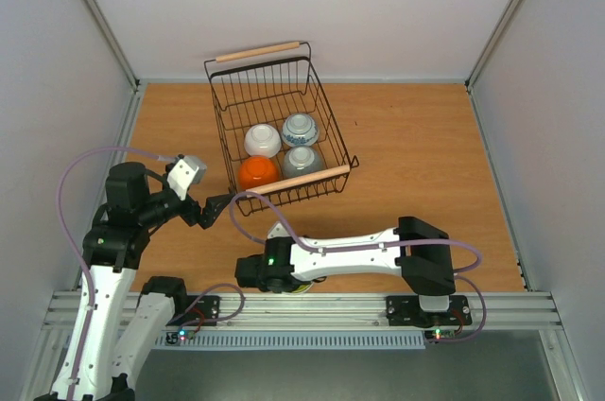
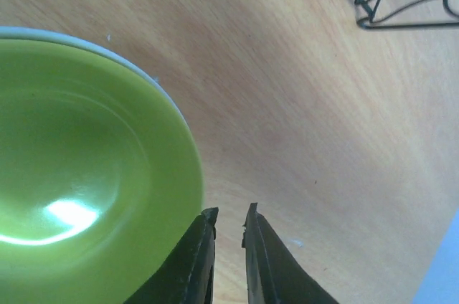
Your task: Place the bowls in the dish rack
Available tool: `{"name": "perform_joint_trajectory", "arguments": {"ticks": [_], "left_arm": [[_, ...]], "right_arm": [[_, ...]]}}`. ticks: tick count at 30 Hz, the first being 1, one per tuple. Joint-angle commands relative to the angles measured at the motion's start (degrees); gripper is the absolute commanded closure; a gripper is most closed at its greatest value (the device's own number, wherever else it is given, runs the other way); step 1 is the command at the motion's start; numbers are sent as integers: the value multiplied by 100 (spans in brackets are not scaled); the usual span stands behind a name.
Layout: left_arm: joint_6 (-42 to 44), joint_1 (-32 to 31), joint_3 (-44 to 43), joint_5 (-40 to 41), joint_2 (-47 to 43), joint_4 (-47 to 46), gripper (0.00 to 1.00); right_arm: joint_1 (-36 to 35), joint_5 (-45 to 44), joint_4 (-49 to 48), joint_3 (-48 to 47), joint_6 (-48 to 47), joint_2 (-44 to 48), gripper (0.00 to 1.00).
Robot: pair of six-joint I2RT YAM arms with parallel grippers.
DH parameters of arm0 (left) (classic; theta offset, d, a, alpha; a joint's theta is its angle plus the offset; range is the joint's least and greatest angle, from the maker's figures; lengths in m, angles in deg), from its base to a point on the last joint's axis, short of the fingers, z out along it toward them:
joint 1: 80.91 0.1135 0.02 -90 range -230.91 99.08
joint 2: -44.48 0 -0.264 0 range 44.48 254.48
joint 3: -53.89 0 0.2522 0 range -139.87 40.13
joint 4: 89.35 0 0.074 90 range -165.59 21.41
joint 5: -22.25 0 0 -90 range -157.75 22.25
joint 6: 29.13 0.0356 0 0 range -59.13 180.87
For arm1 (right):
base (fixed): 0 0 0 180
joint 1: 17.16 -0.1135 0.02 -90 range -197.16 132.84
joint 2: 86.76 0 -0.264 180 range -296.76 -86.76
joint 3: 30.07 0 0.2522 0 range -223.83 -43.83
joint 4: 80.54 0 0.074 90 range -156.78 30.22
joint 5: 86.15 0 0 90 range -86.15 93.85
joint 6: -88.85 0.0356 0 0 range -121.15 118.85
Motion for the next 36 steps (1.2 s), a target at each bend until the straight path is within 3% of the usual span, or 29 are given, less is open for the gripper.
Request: {"name": "perform_joint_trajectory", "arguments": {"ticks": [1,3,5,11,36], "left_arm": [[34,-3,68,-61,-71,-166,1],[34,-5,68,-67,-70,-166,1],[38,-4,68,-70,-69,-166,1],[33,-4,68,-70,-66,-157,1],[26,-5,59,-87,-84,-150,1]], "right_arm": [[-106,-33,87,-137,193,-50,76],[-116,-18,49,-112,197,-86,61],[-117,26,-20,-73,189,-98,54],[-116,156,-212,71,136,-141,50],[-87,287,-335,372,217,-406,78]]}}
